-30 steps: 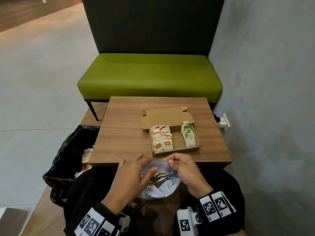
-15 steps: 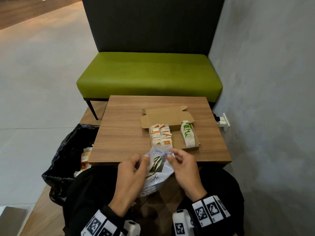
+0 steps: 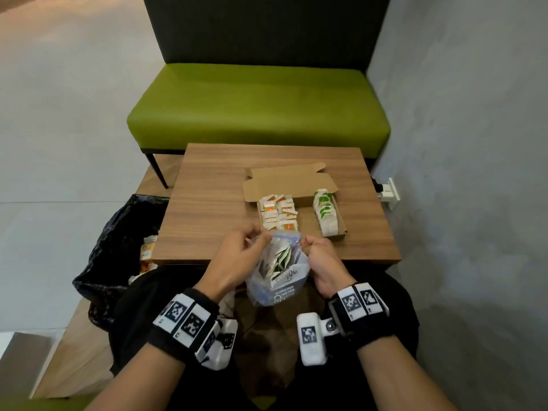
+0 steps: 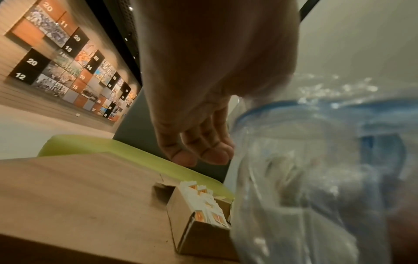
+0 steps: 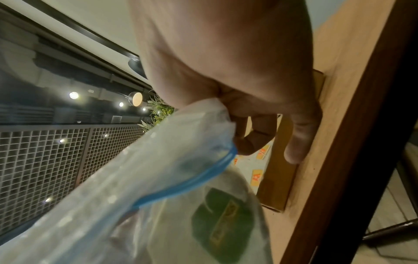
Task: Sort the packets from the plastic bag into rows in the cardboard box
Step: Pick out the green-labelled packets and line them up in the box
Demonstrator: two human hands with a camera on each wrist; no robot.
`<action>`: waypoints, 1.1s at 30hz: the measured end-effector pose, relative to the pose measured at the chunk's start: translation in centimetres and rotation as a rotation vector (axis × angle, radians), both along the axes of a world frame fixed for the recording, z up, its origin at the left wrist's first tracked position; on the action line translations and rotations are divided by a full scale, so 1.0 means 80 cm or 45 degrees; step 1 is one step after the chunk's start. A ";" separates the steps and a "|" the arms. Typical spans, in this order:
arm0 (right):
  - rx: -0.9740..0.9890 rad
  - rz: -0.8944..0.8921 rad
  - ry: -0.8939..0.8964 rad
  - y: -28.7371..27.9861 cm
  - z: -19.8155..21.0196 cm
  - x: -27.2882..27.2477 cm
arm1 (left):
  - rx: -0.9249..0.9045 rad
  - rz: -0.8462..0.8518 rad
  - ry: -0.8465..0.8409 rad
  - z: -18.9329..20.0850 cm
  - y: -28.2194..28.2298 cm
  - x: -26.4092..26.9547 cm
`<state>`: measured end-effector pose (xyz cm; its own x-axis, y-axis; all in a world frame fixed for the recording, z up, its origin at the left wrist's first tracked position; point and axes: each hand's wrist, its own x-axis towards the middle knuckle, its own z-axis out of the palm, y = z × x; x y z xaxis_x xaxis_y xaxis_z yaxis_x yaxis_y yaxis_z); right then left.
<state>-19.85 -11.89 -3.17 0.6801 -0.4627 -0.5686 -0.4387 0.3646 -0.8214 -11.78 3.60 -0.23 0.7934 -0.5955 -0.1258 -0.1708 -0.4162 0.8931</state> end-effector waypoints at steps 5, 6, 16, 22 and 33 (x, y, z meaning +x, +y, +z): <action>-0.042 0.119 0.004 -0.002 -0.005 0.000 | -0.066 -0.003 0.083 -0.013 -0.004 -0.005; -0.051 0.152 0.006 -0.003 -0.008 0.000 | -0.080 0.036 0.121 -0.019 -0.003 -0.005; -0.582 0.100 -0.162 0.018 -0.017 -0.018 | -0.165 0.535 0.033 -0.048 0.006 -0.014; -0.926 0.059 -0.190 0.013 -0.009 -0.017 | -0.059 0.515 -0.095 -0.047 0.024 -0.002; -1.233 0.405 -0.190 0.046 0.009 0.013 | -0.055 0.685 -0.186 -0.025 0.024 -0.005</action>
